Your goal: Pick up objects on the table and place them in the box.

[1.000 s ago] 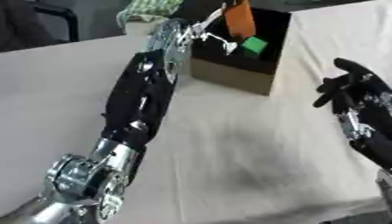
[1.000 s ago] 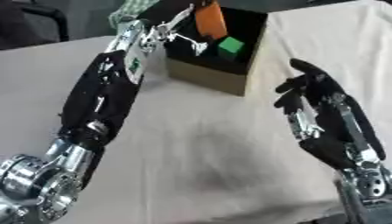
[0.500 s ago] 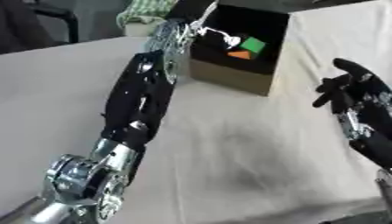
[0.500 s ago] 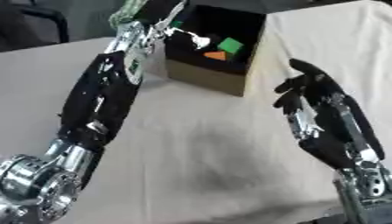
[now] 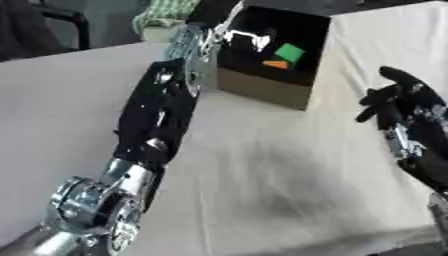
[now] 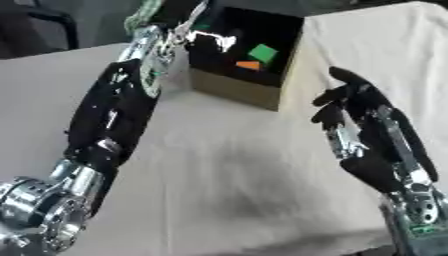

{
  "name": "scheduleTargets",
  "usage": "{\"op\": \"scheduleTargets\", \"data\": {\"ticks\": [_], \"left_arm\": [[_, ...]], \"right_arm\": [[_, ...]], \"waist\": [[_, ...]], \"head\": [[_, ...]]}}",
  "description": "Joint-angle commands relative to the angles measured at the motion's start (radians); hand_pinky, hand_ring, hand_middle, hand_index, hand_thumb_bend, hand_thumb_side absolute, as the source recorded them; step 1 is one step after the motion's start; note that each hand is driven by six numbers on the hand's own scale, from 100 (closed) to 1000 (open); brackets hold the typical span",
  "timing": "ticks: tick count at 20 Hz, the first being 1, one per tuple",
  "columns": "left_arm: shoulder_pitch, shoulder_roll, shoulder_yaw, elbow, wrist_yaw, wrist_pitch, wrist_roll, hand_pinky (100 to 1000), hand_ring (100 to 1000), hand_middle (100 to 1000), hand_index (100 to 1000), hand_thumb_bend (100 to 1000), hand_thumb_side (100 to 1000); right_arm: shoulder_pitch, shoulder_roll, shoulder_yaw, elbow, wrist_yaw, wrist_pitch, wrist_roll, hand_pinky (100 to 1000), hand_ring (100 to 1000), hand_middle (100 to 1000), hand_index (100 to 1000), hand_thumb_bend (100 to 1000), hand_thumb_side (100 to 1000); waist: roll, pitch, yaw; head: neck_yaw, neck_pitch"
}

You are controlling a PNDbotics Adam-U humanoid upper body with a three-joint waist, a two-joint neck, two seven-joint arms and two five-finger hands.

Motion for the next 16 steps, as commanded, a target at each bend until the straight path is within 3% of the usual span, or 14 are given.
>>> {"op": "scheduleTargets", "data": {"ticks": [1,5,7,14,16], "left_arm": [[-0.01,0.05,0.004,-0.059,0.054,-0.041,0.005,746,661,692,884,223,362],[0.025,0.092,-0.01,-0.129,0.12,-0.098,0.018,736,647,669,876,150,374],[0.054,0.111,-0.02,-0.17,0.152,-0.128,0.028,731,639,652,868,100,425],[0.206,0.213,-0.059,-0.3,0.261,-0.237,0.083,721,625,628,853,100,509],[0.258,0.232,-0.063,-0.322,0.294,-0.268,0.099,716,619,620,851,100,575]], "right_arm": [[-0.007,-0.002,-0.009,-0.01,-0.004,-0.002,-0.005,915,537,596,923,100,508],[-0.005,-0.001,-0.015,-0.011,-0.001,-0.002,-0.011,915,538,596,923,100,508],[-0.005,-0.001,-0.018,-0.011,0.0,-0.001,-0.015,915,537,596,923,100,508],[-0.004,-0.001,-0.029,-0.012,0.003,0.002,-0.03,915,537,595,923,100,510],[-0.003,-0.001,-0.033,-0.012,0.004,0.003,-0.035,915,536,595,923,100,513]], "waist": [[-0.012,-0.017,0.009],[-0.018,-0.015,0.027],[-0.02,-0.014,0.04],[-0.026,-0.01,0.082],[-0.025,-0.007,0.094]], "head": [[-0.006,-0.002],[-0.011,-0.001],[-0.01,0.001],[-0.005,0.005],[-0.007,0.004]]}}
